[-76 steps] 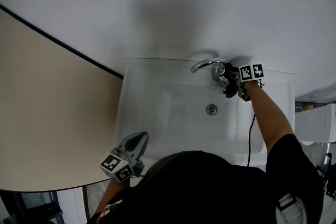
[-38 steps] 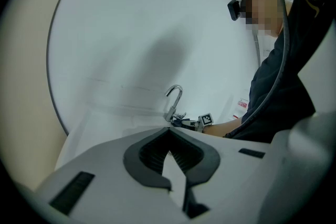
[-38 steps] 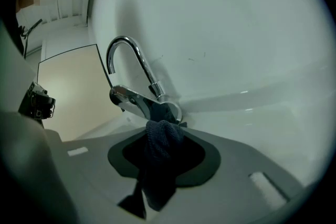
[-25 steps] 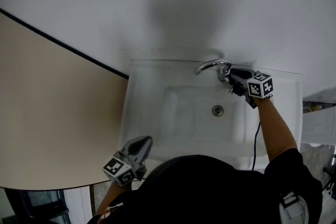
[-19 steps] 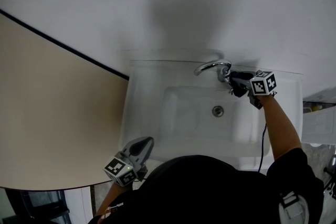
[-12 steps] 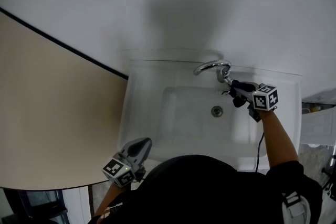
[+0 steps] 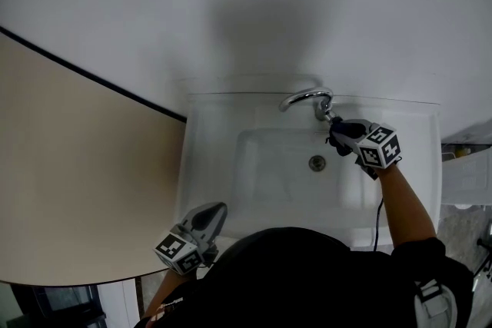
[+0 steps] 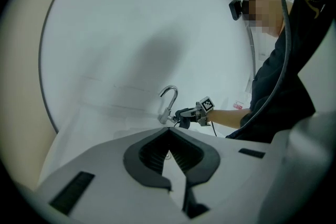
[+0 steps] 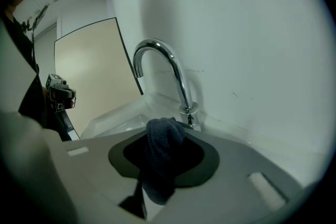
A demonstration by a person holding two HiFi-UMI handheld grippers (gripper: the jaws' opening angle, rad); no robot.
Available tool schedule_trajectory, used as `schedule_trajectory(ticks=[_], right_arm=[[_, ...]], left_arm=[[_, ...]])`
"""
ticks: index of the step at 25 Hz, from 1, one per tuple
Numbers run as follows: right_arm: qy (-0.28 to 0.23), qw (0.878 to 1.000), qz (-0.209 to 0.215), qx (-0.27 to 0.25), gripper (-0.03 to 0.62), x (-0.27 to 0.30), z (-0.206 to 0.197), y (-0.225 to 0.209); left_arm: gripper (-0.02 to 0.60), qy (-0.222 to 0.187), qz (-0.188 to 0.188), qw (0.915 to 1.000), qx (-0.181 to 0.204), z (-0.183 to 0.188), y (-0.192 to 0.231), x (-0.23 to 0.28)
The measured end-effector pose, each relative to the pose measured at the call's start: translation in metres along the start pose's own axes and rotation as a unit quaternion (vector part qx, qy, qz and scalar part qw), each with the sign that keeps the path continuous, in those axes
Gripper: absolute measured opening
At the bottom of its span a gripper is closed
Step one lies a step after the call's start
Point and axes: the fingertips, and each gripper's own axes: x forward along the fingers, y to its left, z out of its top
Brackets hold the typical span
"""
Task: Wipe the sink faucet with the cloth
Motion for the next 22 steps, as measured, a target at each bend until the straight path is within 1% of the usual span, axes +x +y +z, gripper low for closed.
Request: schedule_trajectory(ticks=[2,4,5,7,9,10,11,12,14,16,17,18,19,20,21,22], right_arm=[[-0.005,0.999,-0.031,0.009,0.094,0.004,-0.002,-0.019],[0.027,0.998,-0.058,-0.018,0.094,0.022,-0.003,-0.039],[0.054,0.996,-0.06,-0.041,0.094,0.031,-0.003,-0.043],[0.122,0.987,-0.05,-0.093,0.094,0.044,-0.003,-0.04],[0.188,0.972,-0.017,-0.141,0.091,0.05,-0.007,-0.024],[0.221,0.962,0.005,-0.162,0.091,0.053,-0.011,-0.012],[0.259,0.947,0.023,-0.19,0.091,0.054,-0.018,-0.002],[0.303,0.925,0.034,-0.225,0.091,0.054,-0.027,0.005],[0.395,0.873,0.05,-0.283,0.091,0.053,-0.046,0.013],[0.476,0.819,0.059,-0.314,0.091,0.049,-0.06,0.016],[0.507,0.795,0.06,-0.327,0.089,0.046,-0.065,0.017],[0.528,0.776,0.058,-0.339,0.089,0.043,-0.069,0.019],[0.541,0.763,0.053,-0.35,0.089,0.039,-0.071,0.02],[0.545,0.757,0.043,-0.358,0.09,0.034,-0.071,0.02],[0.541,0.758,0.03,-0.363,0.089,0.029,-0.069,0.021],[0.529,0.766,0.016,-0.364,0.091,0.025,-0.067,0.022]], left_arm=[[0.0,-0.007,0.007,0.9999,-0.005,-0.001,0.006,-0.005],[0.0,-0.009,0.009,0.9999,-0.006,-0.003,0.008,-0.005],[0.0,-0.009,0.008,0.9999,-0.005,-0.003,0.007,-0.004],[0.0,-0.008,0.003,1.0,-0.004,-0.004,0.003,-0.002],[0.0,-0.009,-0.002,1.0,-0.002,-0.006,0.0,-0.002],[0.0,-0.009,-0.002,1.0,-0.002,-0.007,0.0,-0.002],[0.0,-0.01,-0.003,0.9999,-0.003,-0.006,0.0,-0.003],[0.0,-0.012,-0.003,0.9999,-0.005,-0.006,0.0,-0.003],[0.0,-0.02,-0.002,0.9998,-0.007,-0.005,0.002,-0.002],[0.0,-0.028,-0.001,0.9996,-0.004,0.001,0.002,-0.002],[0.0,-0.03,-0.002,0.9995,-0.002,0.002,0.001,-0.003],[0.0,-0.031,-0.003,0.9995,-0.001,0.003,0.0,-0.005],[0.0,-0.033,-0.002,0.9995,0.0,0.003,0.0,-0.007],[0.0,-0.035,-0.002,0.9994,0.003,0.002,0.001,-0.01],[0.0,-0.038,-0.002,0.9993,0.005,0.002,0.003,-0.012],[0.0,-0.04,0.001,0.9992,0.006,0.001,0.007,-0.016]])
